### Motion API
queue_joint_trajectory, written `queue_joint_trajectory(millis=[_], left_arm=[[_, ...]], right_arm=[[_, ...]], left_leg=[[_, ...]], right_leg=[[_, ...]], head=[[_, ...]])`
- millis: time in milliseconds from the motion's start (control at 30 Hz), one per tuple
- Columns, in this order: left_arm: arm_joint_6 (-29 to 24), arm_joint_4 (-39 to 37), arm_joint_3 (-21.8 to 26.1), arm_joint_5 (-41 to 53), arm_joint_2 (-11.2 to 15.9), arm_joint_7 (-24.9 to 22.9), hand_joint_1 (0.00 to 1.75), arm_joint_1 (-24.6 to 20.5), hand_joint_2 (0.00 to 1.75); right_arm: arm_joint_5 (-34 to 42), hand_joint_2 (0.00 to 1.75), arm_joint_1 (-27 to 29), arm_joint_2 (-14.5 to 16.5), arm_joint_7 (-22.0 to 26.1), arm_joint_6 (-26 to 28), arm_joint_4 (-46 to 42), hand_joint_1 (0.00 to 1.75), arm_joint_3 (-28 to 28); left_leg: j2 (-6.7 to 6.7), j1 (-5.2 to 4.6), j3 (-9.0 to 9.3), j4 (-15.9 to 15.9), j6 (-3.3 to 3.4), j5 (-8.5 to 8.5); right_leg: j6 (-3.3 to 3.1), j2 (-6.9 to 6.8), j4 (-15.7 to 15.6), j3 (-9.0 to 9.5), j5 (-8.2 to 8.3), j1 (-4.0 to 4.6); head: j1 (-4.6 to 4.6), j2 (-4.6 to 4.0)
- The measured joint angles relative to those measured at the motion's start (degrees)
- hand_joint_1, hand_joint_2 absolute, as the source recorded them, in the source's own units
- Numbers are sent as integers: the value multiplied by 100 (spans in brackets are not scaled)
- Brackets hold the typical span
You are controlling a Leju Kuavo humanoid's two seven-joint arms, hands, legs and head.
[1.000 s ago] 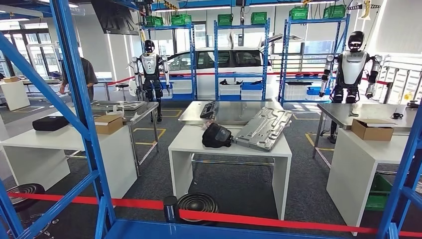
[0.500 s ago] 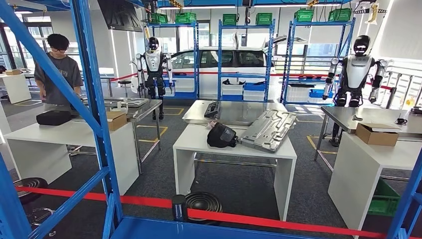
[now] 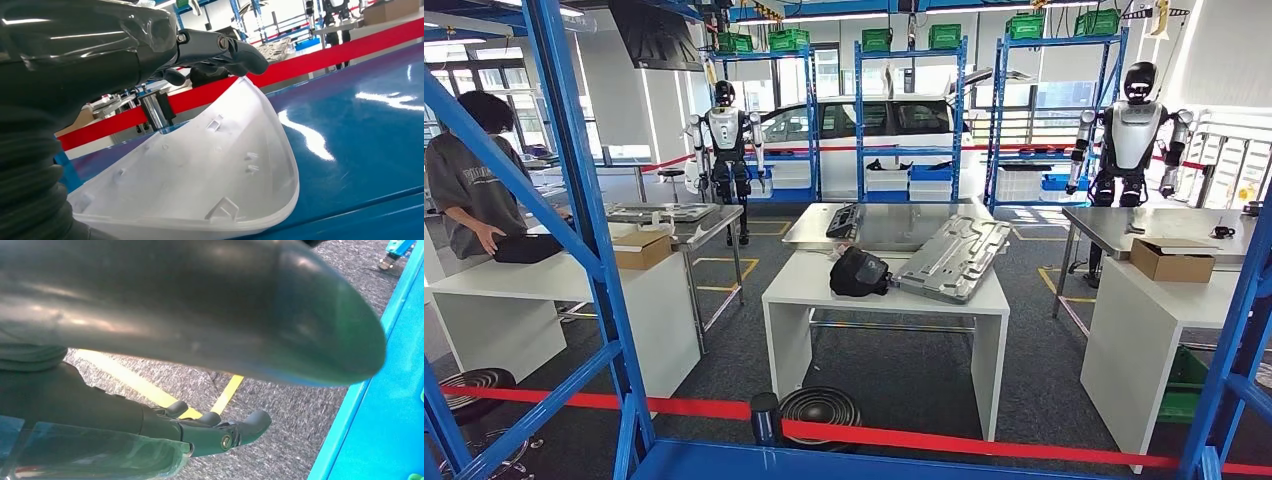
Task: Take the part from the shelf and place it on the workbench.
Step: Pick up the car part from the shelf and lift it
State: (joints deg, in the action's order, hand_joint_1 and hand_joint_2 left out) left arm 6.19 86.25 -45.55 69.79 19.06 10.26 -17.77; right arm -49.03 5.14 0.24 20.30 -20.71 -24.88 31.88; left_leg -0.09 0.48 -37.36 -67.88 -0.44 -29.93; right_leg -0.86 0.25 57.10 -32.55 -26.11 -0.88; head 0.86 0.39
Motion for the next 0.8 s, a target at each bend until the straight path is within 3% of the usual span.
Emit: queue_joint_trajectory(millis=[67, 100, 233, 300, 367, 400, 433, 467, 533, 567, 633, 733, 800], left_arm=[[4, 4, 14, -18, 1, -9, 0, -7, 175], [10, 8, 25, -27, 3, -16, 0, -7, 175], [31, 23, 61, -47, 16, -44, 0, 1, 175], [38, 33, 66, -54, 13, -50, 0, 1, 175], [71, 34, 61, -62, 4, -61, 0, 13, 175], [104, 32, 58, -65, -1, -84, 0, 24, 175], [146, 28, 58, -68, -5, -122, 0, 33, 175], [187, 23, 61, -70, -8, -171, 0, 44, 175], [256, 17, 84, -75, -10, -273, 0, 67, 175], [274, 17, 107, -76, -9, -309, 0, 80, 175], [290, 17, 159, -80, -4, -353, 0, 114, 175], [293, 17, 225, -79, -2, -388, 0, 183, 175], [293, 17, 257, -79, 4, -398, 0, 205, 175]], right_arm=[[9, 0, 4, 23, -22, -15, -35, 0, -15], [15, 0, 8, 37, -39, -28, -62, 0, -25], [45, 0, 29, 56, -95, -79, -168, 0, -52], [61, 0, 34, 56, -102, -96, -202, 0, -66], [75, 0, 39, 50, -109, -102, -214, 0, -78], [87, 0, 45, 47, -111, -102, -216, 0, -82], [101, 0, 52, 46, -110, -101, -216, 0, -87], [114, 0, 56, 43, -109, -98, -216, 0, -93], [141, 0, 54, 30, -101, -86, -215, 0, -114], [154, 0, 48, 21, -97, -75, -215, 0, -129], [183, 0, 36, 8, -90, -56, -214, 0, -165], [215, 0, 29, 0, -86, -46, -211, 0, -202], [225, 0, 17, 2, -85, -43, -210, 0, -220]], left_leg=[[9, -36, 395, 787, 94, 276], [17, -60, 498, 998, 128, 319], [27, -71, 571, 1183, 189, 384], [32, -42, 619, 1274, 227, 455], [33, -44, 605, 1285, 243, 473], [32, -46, 600, 1283, 243, 473], [30, -46, 599, 1281, 242, 473], [27, -44, 603, 1276, 237, 469], [18, -39, 607, 1239, 202, 446], [13, -52, 595, 1202, 171, 424], [8, -73, 563, 1149, 112, 397], [7, -55, 526, 1101, 45, 357], [6, -30, 355, 739, -14, 122]], right_leg=[[10, 8, 1, 5, 2, 20], [23, 9, 0, -4, 6, 25], [119, -5, 12, -41, -3, 27], [124, -9, 406, -232, -212, 25], [118, -9, 1198, -607, -537, 16], [136, -9, 1514, -760, -631, 11], [170, -10, 1637, -819, -640, 3], [219, -12, 1519, -761, -555, -8], [310, -22, 724, -373, -241, -41], [308, -22, 348, -183, -116, -46], [224, -20, 7, -12, -23, -33], [94, -15, 2, -13, -1, -34], [30, -15, -13, -9, 15, -59]], head=[[-1, 0], [-2, 1], [3, 0], [-10, 0], [-21, 0], [-24, 0], [-27, 0], [-31, 0], [-38, 0], [-40, 0], [-38, 0], [-27, 0], [-15, 0]])
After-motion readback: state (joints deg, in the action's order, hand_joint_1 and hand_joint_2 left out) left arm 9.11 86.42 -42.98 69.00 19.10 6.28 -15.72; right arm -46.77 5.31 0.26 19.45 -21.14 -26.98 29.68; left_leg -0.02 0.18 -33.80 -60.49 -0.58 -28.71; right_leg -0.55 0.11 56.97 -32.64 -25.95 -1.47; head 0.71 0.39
